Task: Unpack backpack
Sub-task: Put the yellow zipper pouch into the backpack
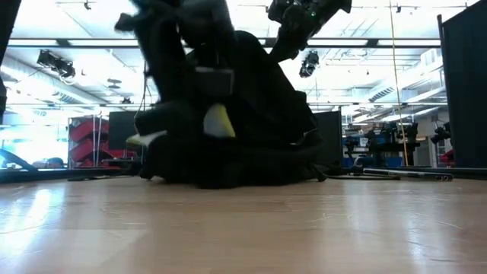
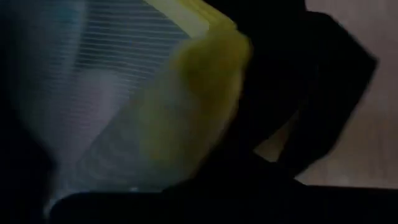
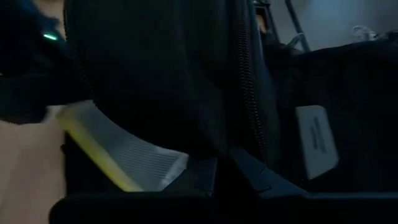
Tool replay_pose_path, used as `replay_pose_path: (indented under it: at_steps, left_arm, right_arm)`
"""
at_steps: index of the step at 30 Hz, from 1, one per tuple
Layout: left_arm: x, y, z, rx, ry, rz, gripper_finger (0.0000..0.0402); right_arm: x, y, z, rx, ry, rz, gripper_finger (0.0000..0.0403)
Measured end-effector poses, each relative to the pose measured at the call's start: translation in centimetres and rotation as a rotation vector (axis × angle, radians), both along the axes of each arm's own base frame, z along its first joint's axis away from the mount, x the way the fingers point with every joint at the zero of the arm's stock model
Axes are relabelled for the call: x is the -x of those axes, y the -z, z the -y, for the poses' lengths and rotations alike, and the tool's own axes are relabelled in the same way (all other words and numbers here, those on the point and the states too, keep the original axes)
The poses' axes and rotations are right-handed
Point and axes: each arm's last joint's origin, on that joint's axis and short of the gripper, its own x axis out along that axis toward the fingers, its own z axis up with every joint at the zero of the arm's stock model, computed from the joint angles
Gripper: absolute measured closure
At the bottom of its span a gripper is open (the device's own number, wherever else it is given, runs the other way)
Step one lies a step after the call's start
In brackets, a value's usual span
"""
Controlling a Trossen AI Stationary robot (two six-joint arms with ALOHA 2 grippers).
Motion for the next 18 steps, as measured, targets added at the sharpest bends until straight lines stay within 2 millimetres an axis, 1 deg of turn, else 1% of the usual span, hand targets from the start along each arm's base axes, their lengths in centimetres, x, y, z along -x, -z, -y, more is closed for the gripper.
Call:
replay_pose_path:
  at_steps: [2, 4, 6, 8, 12, 16, 18]
  left_arm:
    - [-0.2, -1.8, 0.7, -0.054, 0.000, -0.021, 0.0399]
    - [-0.2, -4.2, 1.4, -0.106, 0.000, -0.023, 0.0400]
    - [0.0, -6.9, 2.0, -0.151, 0.001, -0.011, 0.0400]
    - [0.6, -10.2, 2.5, -0.191, 0.004, 0.014, 0.0400]
    - [2.6, -17.1, 2.5, -0.246, -0.027, 0.082, 0.0401]
    - [5.7, -24.1, 2.2, -0.319, -0.073, 0.221, 0.0401]
    - [7.2, -27.0, 2.0, -0.334, -0.087, 0.317, 0.0401]
  right_arm:
    - [-0.1, -0.1, 0.1, 0.018, 0.013, 0.014, 0.0403]
    - [-0.1, -0.4, 0.1, 0.030, 0.017, 0.034, 0.0403]
    - [0.0, -0.9, 0.1, 0.042, 0.017, 0.063, 0.0403]
    - [0.2, -2.1, 0.0, 0.055, 0.018, 0.095, 0.0403]
    - [0.6, -5.8, -0.3, 0.089, 0.013, 0.187, 0.0403]
    - [1.5, -10.3, -0.8, 0.129, 0.016, 0.302, 0.0403]
    - [2.3, -12.2, -0.7, 0.143, 0.030, 0.355, 0.0403]
